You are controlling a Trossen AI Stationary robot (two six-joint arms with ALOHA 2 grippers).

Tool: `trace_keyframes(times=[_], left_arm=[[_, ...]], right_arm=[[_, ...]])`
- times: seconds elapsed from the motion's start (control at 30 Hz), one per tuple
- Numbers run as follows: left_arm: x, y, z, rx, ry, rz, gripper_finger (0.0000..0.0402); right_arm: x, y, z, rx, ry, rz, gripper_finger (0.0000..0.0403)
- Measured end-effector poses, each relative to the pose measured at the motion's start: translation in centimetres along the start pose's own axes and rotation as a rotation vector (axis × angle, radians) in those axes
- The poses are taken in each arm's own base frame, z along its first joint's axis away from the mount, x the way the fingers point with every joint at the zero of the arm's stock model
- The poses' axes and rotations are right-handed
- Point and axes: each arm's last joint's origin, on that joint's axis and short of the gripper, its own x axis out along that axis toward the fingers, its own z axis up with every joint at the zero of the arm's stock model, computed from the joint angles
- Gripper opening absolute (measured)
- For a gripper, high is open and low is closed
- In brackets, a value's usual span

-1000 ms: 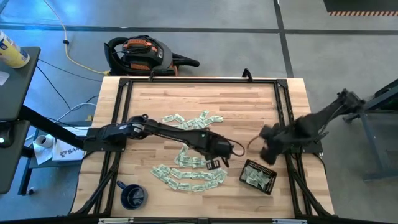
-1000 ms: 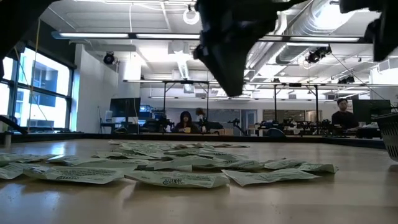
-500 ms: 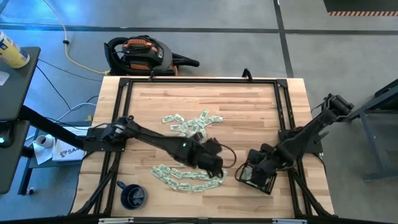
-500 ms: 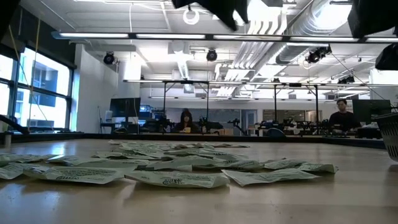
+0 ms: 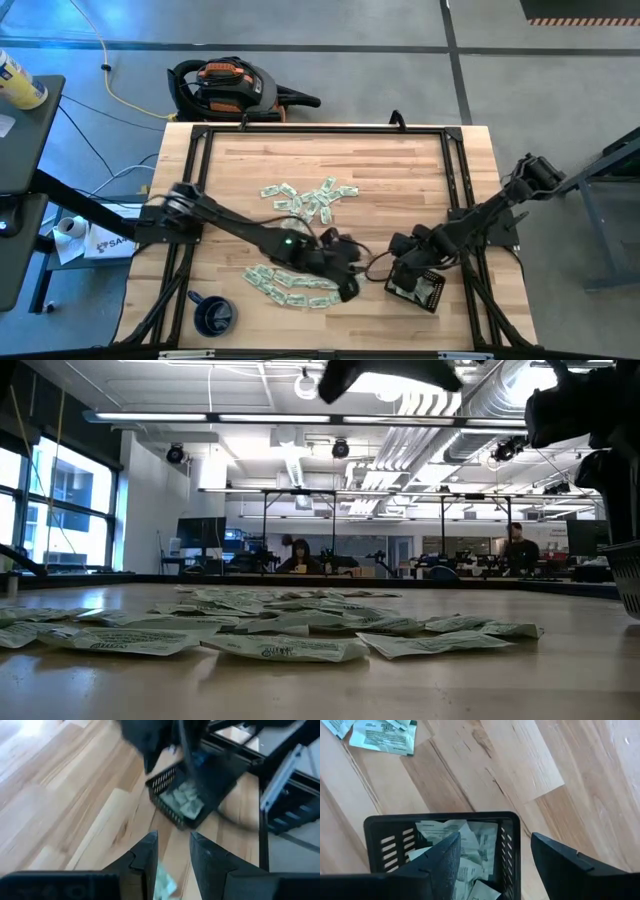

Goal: Pick and place Stevia / Truvia into bins
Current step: Adjust the black bin

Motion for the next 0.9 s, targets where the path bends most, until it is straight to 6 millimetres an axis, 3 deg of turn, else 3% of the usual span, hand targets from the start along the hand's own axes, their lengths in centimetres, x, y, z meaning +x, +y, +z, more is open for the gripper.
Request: trace_keyframes(times=[0.17, 0.27, 0.4, 0.57, 0.73, 0.9], left_arm=[[-0.1, 4.2, -3.0, -0.071, -0.034, -0.078, 0.0145], [-1.8, 6.4, -3.7, -0.133, -0.039, -0.109, 0.0145], [-3.8, 7.9, -4.7, -0.117, 0.002, -0.094, 0.0145], [-6.2, 8.6, -3.9, -0.107, -0.074, -0.039, 0.0145], [-7.1, 9.6, -4.4, -0.077, -0.022, 0.044, 0.0145], [-7.6, 10.2, -4.9, -0.054, 0.036, 0.093, 0.0145]], right_arm=[[0.1, -0.3, 0.4, 0.012, 0.016, -0.002, 0.0231], [0.1, -0.4, 0.7, 0.026, 0.017, 0.006, 0.0232], [0.3, -0.8, 1.4, 0.038, 0.045, 0.016, 0.0230], [0.9, -1.5, 2.6, 0.030, 0.065, 0.009, 0.0229], [1.4, -2.3, 4.0, 0.021, 0.018, -0.037, 0.0229], [0.2, -2.8, 5.7, 0.028, -0.094, -0.084, 0.0227]])
